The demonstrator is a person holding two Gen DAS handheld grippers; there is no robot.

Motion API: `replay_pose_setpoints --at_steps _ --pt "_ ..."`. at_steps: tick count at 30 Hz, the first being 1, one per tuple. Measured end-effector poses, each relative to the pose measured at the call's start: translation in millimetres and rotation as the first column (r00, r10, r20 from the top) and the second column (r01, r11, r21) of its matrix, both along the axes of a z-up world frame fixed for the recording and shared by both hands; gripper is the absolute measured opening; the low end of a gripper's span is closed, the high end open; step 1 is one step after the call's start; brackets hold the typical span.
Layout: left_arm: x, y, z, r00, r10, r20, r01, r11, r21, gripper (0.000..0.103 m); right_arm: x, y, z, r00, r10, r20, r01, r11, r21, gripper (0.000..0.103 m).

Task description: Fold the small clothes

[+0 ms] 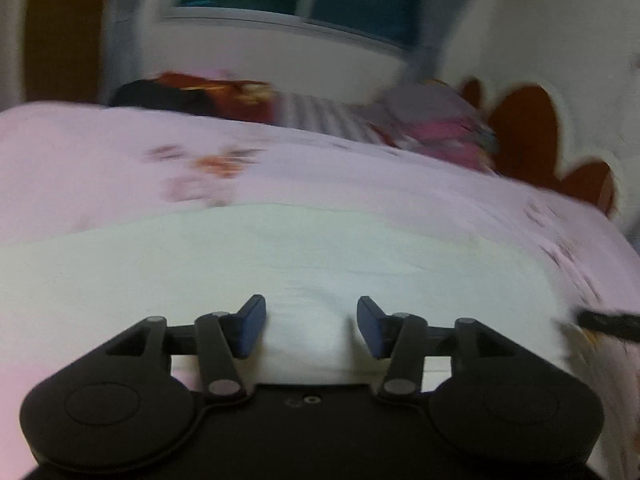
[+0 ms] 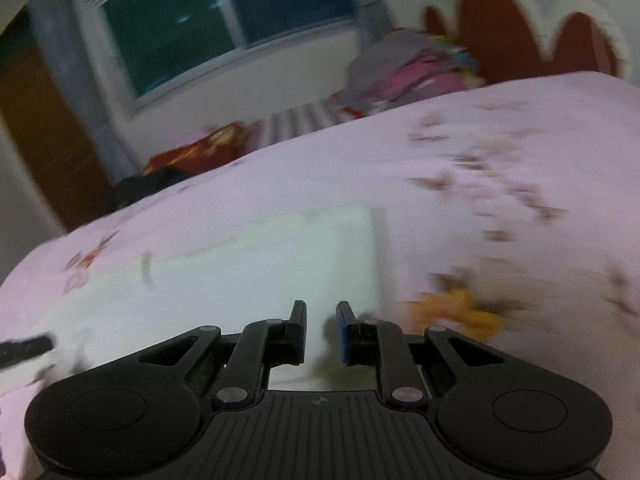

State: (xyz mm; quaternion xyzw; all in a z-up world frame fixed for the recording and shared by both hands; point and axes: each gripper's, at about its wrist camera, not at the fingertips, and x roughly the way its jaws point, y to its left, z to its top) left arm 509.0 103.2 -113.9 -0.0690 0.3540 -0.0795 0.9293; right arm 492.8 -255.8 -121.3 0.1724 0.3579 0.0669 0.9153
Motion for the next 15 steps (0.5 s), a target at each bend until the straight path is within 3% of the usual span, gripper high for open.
replay_pose_setpoints --at_steps 4,9,11,13,15 --pt "20.8 -39.6 -15.9 0.995 -0.094 -0.029 0.095 0.995 0.043 0.049 22.8 48.2 -12.9 0.988 0.153 -0.02 -0.153 0.988 0.01 0.017" --pt "27.0 -26.7 -28.7 0.997 -0.065 -0.029 0.067 0.994 0.081 0.05 39.6 68.4 -23.5 0.948 0.317 -0.012 -0.317 0.948 -0.03 0.017" --pt "27.9 -10.7 -30.7 0.999 -0.048 -0.023 0.049 0.996 0.079 0.05 53.2 44.1 -23.3 0.968 0.249 0.001 -0.249 0.967 -0.057 0.017" --pt "24.3 -0.7 -30.3 0.999 -0.049 -0.016 0.05 0.996 0.079 0.049 72.3 7.4 -27.1 0.994 0.109 -0.019 -0.11 0.991 -0.077 0.017" --pt "22.2 2.4 -30.3 0.999 -0.049 -0.014 0.05 0.994 0.097 0.05 98.8 -30.5 -33.6 0.998 -0.017 -0.06 0.013 0.998 -0.065 0.017"
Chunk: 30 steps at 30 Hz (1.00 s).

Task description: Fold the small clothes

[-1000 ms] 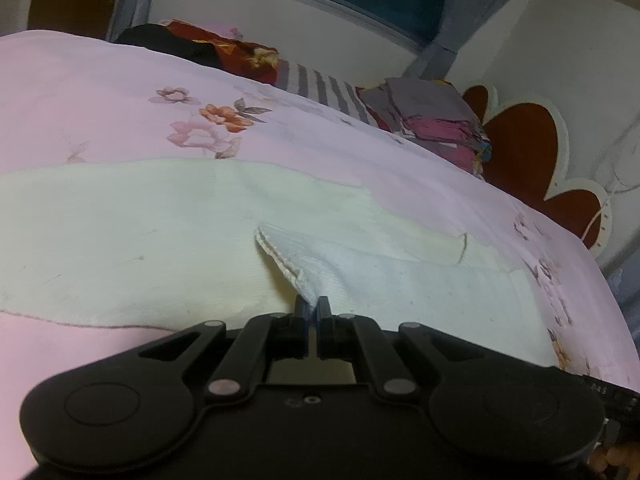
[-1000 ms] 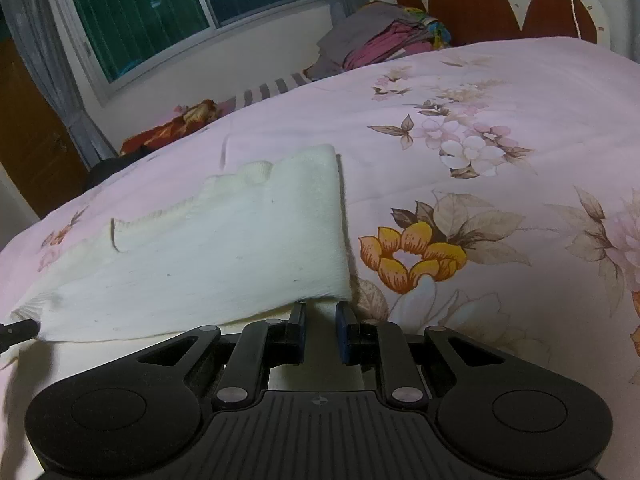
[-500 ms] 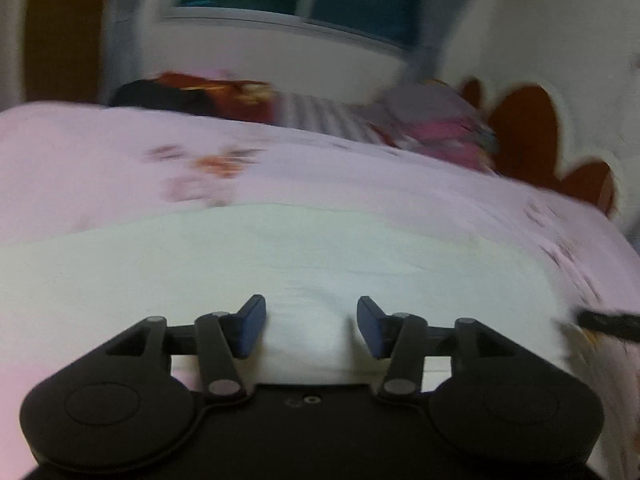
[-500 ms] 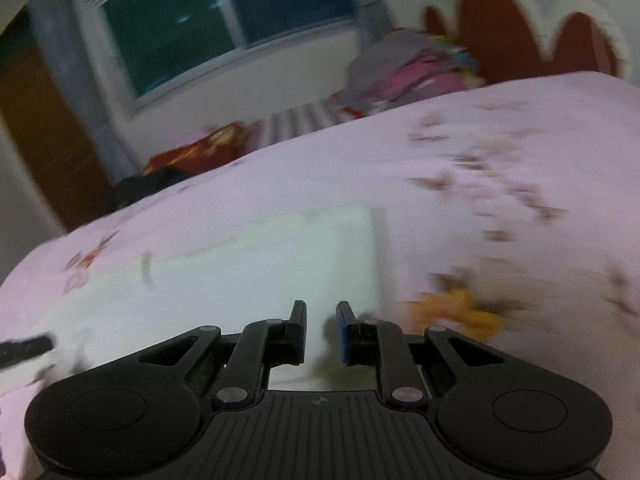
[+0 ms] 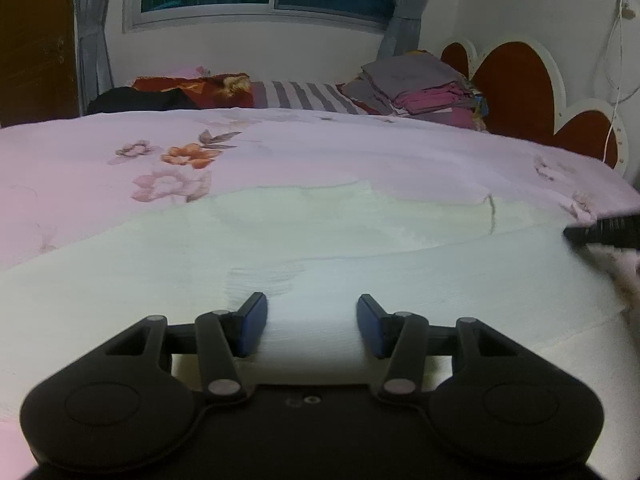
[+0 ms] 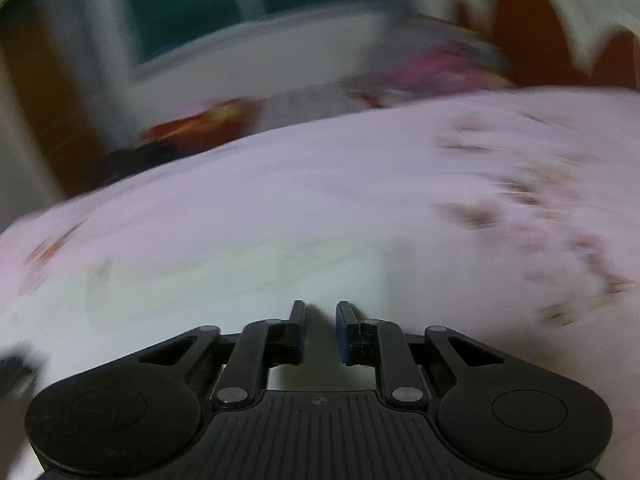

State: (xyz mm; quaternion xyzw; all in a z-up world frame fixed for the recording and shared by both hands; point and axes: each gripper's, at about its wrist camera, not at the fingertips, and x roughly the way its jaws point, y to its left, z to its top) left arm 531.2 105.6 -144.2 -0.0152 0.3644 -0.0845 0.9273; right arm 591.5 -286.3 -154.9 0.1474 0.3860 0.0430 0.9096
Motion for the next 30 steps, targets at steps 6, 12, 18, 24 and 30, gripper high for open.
replay_pose_setpoints --at_steps 6,12,18,24,30 --pt "2.7 -2.9 7.1 1.0 0.018 -0.002 -0.018 1.0 0.009 0.051 31.0 -8.3 -0.4 0.999 -0.005 -0.039 0.003 0.999 -0.051 0.017" --pt "6.3 3.5 5.8 0.999 0.039 -0.027 -0.039 0.999 -0.024 0.053 -19.3 -3.5 7.7 0.995 0.074 -0.06 -0.078 0.995 -0.061 0.017" --pt "-22.8 6.3 17.0 0.997 0.077 -0.026 -0.08 0.985 -0.155 0.058 -102.4 19.5 22.9 0.992 0.127 -0.017 -0.128 0.987 -0.099 0.017" --pt "-53.4 3.3 19.1 0.994 0.105 0.013 -0.103 0.99 -0.1 0.078 -125.2 42.2 43.5 0.997 0.068 0.037 -0.064 0.991 -0.119 0.018" --pt "-109.5 97.8 19.4 0.934 0.357 -0.02 -0.356 0.922 -0.15 0.083 -143.9 44.0 47.7 0.999 0.034 -0.014 -0.034 0.999 -0.038 0.036"
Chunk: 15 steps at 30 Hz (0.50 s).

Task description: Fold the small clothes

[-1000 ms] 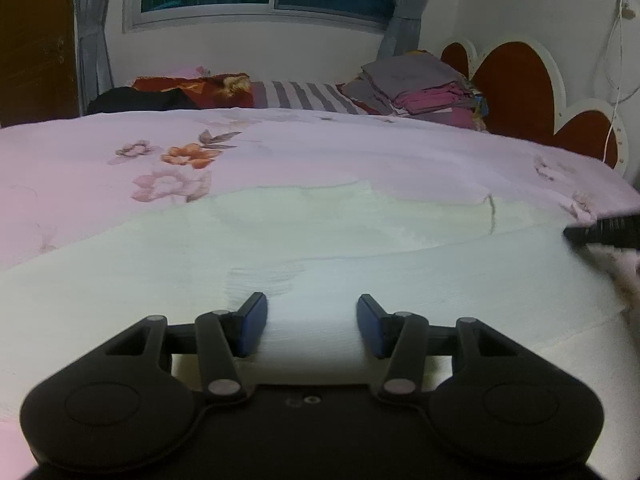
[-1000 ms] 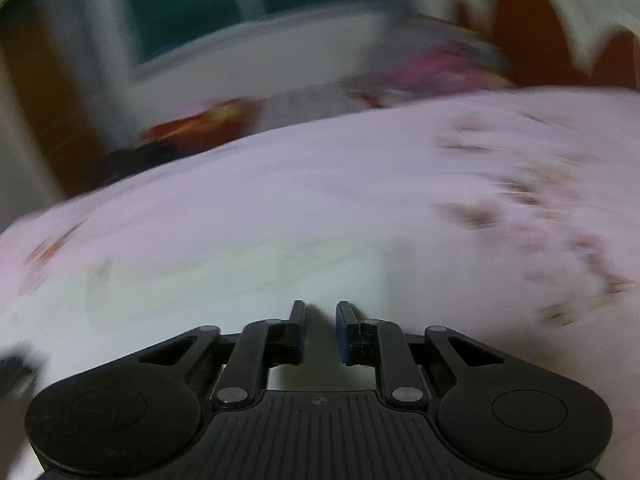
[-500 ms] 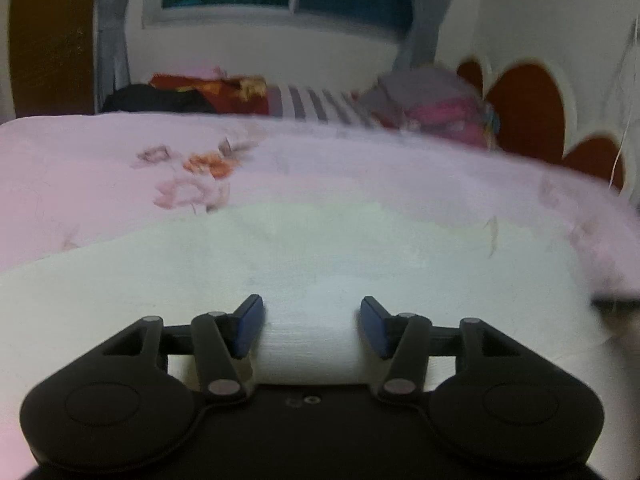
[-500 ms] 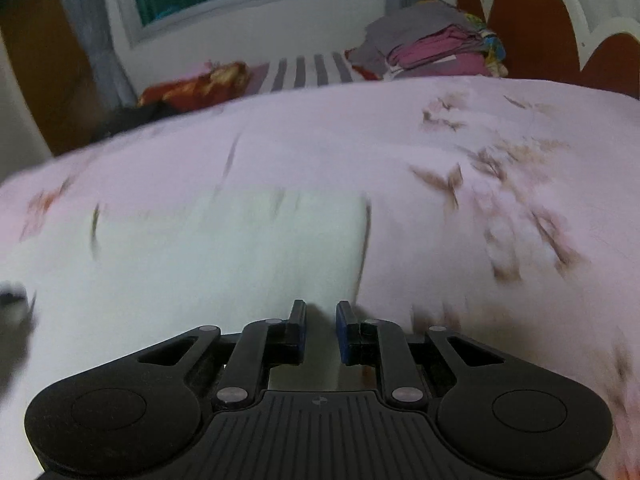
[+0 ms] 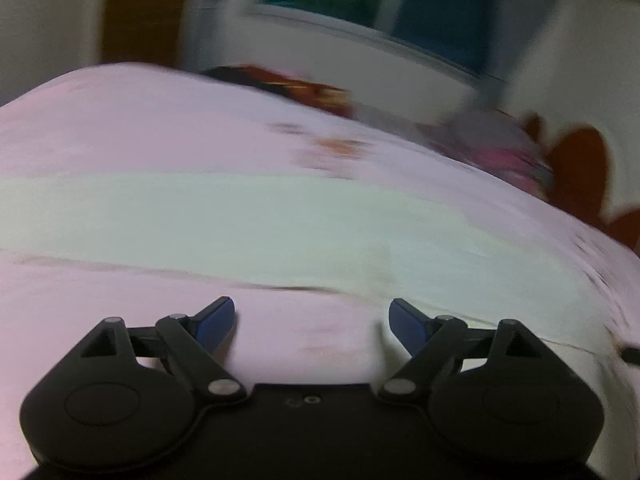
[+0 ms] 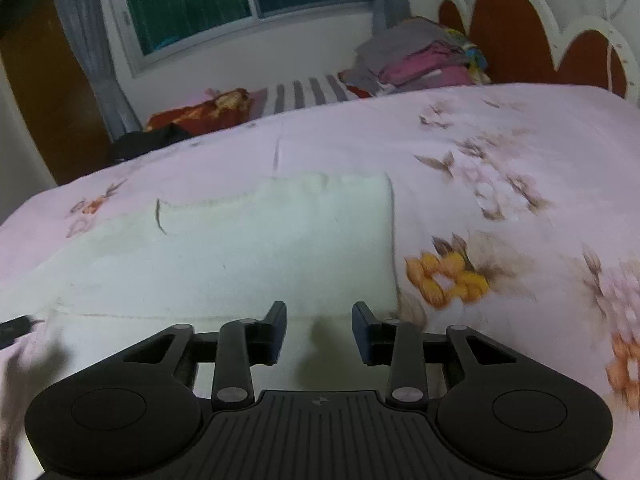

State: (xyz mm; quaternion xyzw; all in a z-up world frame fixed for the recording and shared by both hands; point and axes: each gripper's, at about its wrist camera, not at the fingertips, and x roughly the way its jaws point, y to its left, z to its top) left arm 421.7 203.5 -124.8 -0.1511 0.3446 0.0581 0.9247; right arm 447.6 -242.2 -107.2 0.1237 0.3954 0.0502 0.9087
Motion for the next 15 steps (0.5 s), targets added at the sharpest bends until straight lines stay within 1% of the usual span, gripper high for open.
replay_pose_setpoints --at_steps 2,3,4,5,6,7,8,9,10,11,13,14,15 --pt "-19.2 52.2 -0.9 0.991 0.134 0.001 -0.134 0.99 -0.037 0.078 -4.7 0.9 0.3 1.0 0.002 -0.007 -0.002 1.0 0.022 0.036" --pt "-27.2 78.1 -1.4 0.979 0.204 -0.004 -0.204 0.977 -0.063 0.073 -6.9 3.1 0.5 1.0 0.004 -0.014 -0.003 1.0 0.027 0.036" --pt "-34.4 102.6 -1.8 0.964 0.266 -0.008 -0.265 0.959 -0.096 0.071 -7.7 6.4 0.7 1.0 0.005 -0.017 -0.005 1.0 0.023 0.036" --pt "-42.8 129.9 -2.3 0.937 0.348 -0.018 -0.348 0.928 -0.132 0.071 -7.6 11.1 0.8 1.0 0.01 -0.016 -0.01 1.0 0.017 0.036" --pt "-49.6 151.4 -2.5 0.913 0.407 -0.024 -0.404 0.898 -0.173 0.07 -13.1 16.8 -0.7 1.0 0.015 -0.018 -0.015 1.0 0.017 0.036" --pt "-55.4 168.7 -1.8 0.899 0.437 -0.015 -0.429 0.875 -0.226 0.07 -11.7 22.2 -1.0 0.999 0.022 -0.025 -0.022 1.0 0.017 0.036" --pt "-60.5 184.7 -0.3 0.879 0.476 -0.002 -0.46 0.848 -0.264 0.07 -10.4 25.7 -2.6 0.999 0.025 -0.026 -0.025 1.0 0.016 0.036" --pt "-62.4 196.5 0.3 0.862 0.507 0.001 -0.486 0.827 -0.281 0.07 -8.5 31.3 -1.5 0.999 0.026 -0.025 -0.026 1.0 0.015 0.036" --pt "-62.7 207.1 -0.8 0.85 0.527 -0.001 -0.503 0.81 -0.302 0.069 -6.8 34.5 -1.9 0.999 0.025 -0.025 -0.025 1.0 0.017 0.036" --pt "-63.0 218.8 -4.1 0.832 0.555 0.002 -0.522 0.783 -0.339 0.068 -4.6 38.3 -1.2 0.999 0.023 -0.025 -0.023 0.999 0.022 0.036" --pt "-63.3 235.9 -13.6 0.801 0.599 0.006 -0.543 0.73 -0.415 0.058 0.5 46.4 1.5 1.0 0.015 -0.022 -0.014 0.999 0.029 0.036" --pt "-63.8 241.5 -17.5 0.786 0.618 0.01 -0.549 0.705 -0.449 0.057 2.5 50.2 3.6 1.0 0.011 -0.018 -0.011 1.0 0.025 0.036" --pt "-64.5 244.4 -20.1 0.776 0.631 0.018 -0.548 0.687 -0.477 0.056 3.6 54.1 6.4 1.0 0.006 -0.01 -0.006 1.0 0.018 0.036"
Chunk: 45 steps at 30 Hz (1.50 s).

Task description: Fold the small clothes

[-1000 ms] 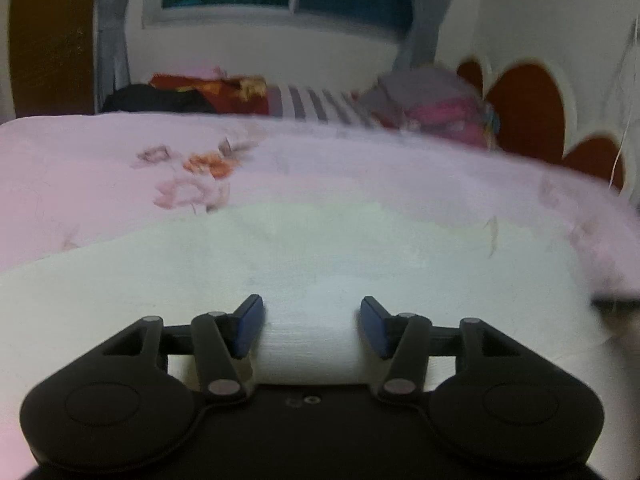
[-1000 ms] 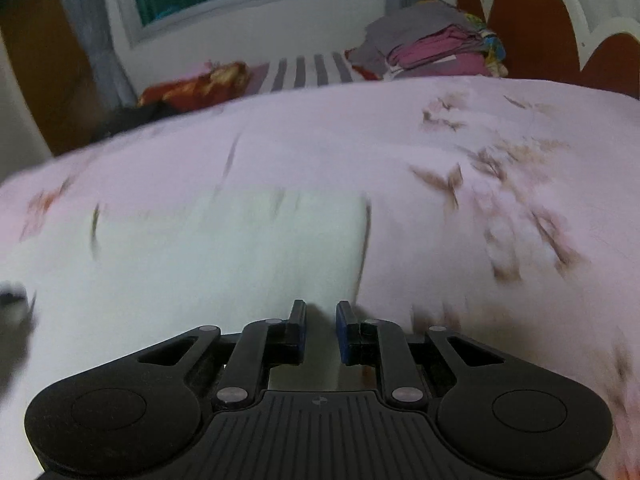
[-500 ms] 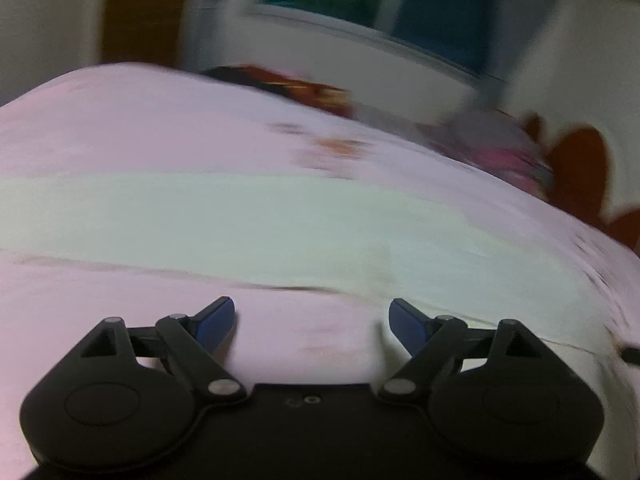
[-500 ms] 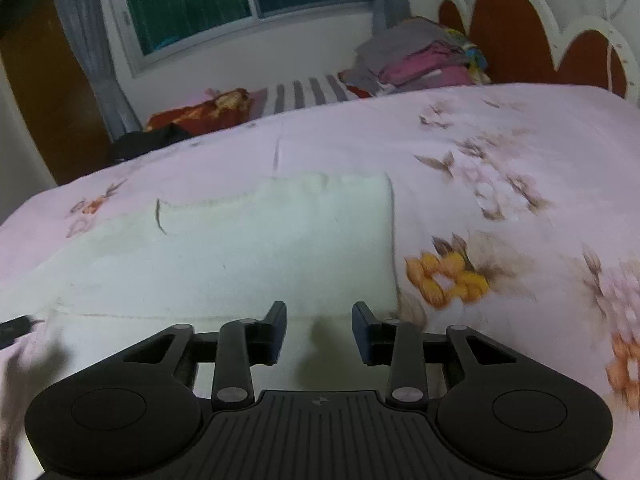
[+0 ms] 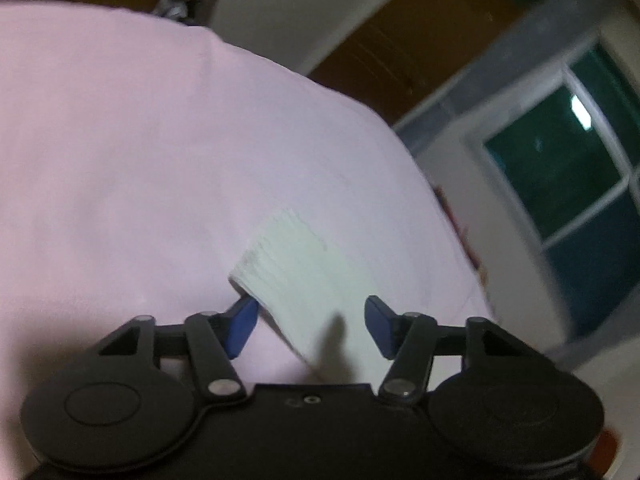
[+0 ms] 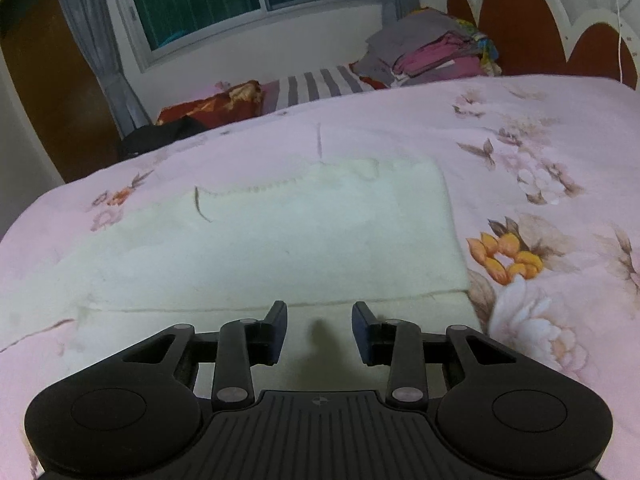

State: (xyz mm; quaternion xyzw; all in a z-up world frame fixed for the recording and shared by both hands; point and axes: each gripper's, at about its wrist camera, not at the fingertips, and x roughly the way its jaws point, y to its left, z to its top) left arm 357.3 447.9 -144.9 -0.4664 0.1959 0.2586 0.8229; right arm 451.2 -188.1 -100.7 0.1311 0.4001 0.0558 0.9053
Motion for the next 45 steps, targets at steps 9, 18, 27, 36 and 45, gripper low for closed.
replay_pose_setpoints --at_steps 9,18,27,36,45 --pt "21.0 15.2 -15.5 1.0 -0.007 0.018 0.008 0.997 -0.078 0.003 4.2 12.7 23.6 0.997 -0.048 0.067 0.051 0.998 -0.034 0.036" --pt "64.5 -34.9 20.1 0.986 -0.165 0.019 0.162 0.981 0.108 0.003 -3.3 -8.9 22.3 0.994 -0.087 0.06 0.09 0.995 -0.04 0.036" --pt "161.3 -186.0 56.2 0.858 -0.512 0.029 0.498 0.845 0.195 0.003 -7.7 -49.6 11.6 0.99 -0.132 0.054 0.132 0.991 0.002 0.036" --pt "193.8 -398.2 41.2 0.604 -0.787 -0.13 0.782 0.552 0.289 0.003 -16.7 -127.6 -2.6 0.965 -0.26 0.02 0.257 0.96 0.108 0.036" --pt "185.6 -526.9 10.1 0.409 -0.878 -0.25 0.898 0.337 0.283 0.003 -29.4 -184.9 -7.9 0.946 -0.323 -0.003 0.32 0.936 0.15 0.036"
